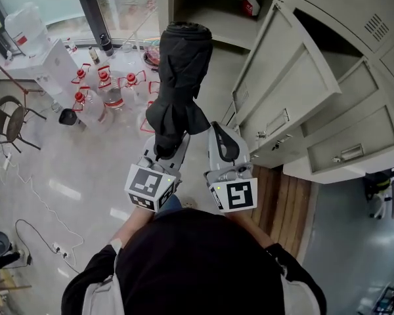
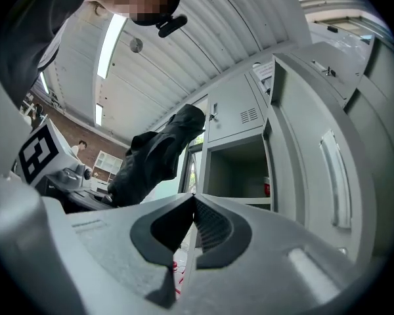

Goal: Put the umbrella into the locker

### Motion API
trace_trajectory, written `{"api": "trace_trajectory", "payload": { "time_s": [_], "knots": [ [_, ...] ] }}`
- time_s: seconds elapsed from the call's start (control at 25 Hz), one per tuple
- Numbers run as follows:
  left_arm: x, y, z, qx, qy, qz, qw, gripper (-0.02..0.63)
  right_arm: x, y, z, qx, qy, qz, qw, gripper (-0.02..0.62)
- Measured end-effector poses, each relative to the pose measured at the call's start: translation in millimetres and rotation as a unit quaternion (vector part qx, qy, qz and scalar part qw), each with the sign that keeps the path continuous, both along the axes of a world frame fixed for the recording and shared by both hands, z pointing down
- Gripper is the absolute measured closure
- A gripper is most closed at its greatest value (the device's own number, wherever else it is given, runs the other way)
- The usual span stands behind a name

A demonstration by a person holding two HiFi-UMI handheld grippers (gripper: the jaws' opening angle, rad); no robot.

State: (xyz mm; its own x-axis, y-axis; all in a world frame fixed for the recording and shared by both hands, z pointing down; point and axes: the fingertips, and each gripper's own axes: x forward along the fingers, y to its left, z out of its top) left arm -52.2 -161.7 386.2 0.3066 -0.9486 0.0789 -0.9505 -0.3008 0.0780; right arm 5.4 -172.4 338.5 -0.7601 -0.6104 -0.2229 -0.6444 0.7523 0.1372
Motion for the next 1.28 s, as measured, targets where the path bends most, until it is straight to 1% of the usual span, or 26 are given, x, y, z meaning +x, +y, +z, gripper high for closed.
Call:
{"api": "trace_trajectory", "payload": {
  "time_s": [0.2,0.32,0.48,0.68,0.8,1.08,1.28],
  "knots": [
    [-2.3,-27.1,7.3,-0.024,0.004,0.011,0.9996,0.552,-2.7,-17.7,2.6,-0.001,0.002,0.008,1.0,0.592],
    [-5.8,-46.4,6.6,-0.027,0.005,0.023,0.9994,0.552,-6.5,-30.2,2.0,0.002,0.004,0.017,1.0,0.592],
    [-9.9,-76.3,5.0,-0.036,0.011,0.044,0.9983,0.552,-15.5,-54.2,-2.1,-0.006,-0.003,0.03,1.0,0.592],
    [-20.3,-116.7,4.1,-0.047,0.018,0.072,0.9962,0.552,-28.2,-85.1,-6.8,-0.003,-0.004,0.055,0.998,0.592],
    [-25.3,-139.1,3.3,-0.053,0.015,0.09,0.9944,0.552,-35.4,-102.2,-3.7,-0.007,-0.002,0.07,0.997,0.592],
    [-26.6,-185.0,-3.6,-0.08,0.033,0.146,0.9854,0.552,-44.0,-136.6,-1.5,-0.012,-0.003,0.119,0.993,0.592],
    [-23.5,-211.8,-6.3,-0.112,0.065,0.189,0.9734,0.552,-48.6,-155.6,-2.2,-0.013,-0.014,0.151,0.988,0.592]
  ]
}}
